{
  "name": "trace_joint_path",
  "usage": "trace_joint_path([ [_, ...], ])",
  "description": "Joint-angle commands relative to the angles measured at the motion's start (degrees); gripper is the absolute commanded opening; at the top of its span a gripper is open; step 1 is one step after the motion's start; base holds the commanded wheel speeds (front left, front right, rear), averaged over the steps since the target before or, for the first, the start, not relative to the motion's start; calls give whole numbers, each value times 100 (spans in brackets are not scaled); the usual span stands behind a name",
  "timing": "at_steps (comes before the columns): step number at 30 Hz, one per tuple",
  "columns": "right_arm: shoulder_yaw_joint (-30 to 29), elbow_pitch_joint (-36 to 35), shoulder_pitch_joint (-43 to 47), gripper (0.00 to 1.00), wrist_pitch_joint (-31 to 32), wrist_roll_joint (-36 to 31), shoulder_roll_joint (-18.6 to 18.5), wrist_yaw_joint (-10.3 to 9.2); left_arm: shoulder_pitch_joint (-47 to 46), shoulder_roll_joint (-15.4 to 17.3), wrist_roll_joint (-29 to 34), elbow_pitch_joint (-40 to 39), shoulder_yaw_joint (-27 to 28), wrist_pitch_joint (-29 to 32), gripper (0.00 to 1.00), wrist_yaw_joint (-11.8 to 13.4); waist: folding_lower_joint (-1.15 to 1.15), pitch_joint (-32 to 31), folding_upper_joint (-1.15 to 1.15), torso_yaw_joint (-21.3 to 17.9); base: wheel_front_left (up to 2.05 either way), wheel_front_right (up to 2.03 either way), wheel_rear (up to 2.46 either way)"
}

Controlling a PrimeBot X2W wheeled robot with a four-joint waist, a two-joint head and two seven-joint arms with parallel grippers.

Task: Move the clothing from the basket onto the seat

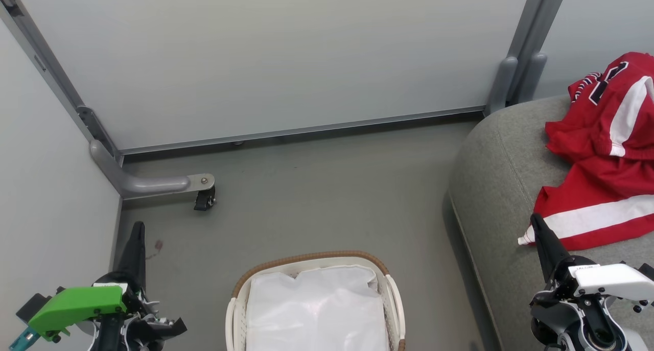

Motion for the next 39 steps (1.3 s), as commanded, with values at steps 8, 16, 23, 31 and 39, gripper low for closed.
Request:
trace_joint_path([
  [8,-13,-22,-44,0,21,17,-36,-2,-69,37,-19,-12,13,19,0,-21,0,0,0,0,0,0,0],
  [16,-13,-21,-43,0,20,17,-36,-2,-69,37,-19,-12,13,19,0,-21,0,0,0,0,0,0,0],
  [23,-13,-21,-43,0,20,17,-36,-2,-69,38,-19,-12,12,19,0,-21,0,0,0,0,0,0,0],
  [31,-12,-21,-43,0,20,17,-36,-2,-69,38,-19,-12,12,19,0,-21,0,0,0,0,0,0,0],
  [39,-12,-21,-43,0,20,18,-36,-2,-69,38,-20,-12,12,19,0,-21,0,0,0,0,0,0,0],
])
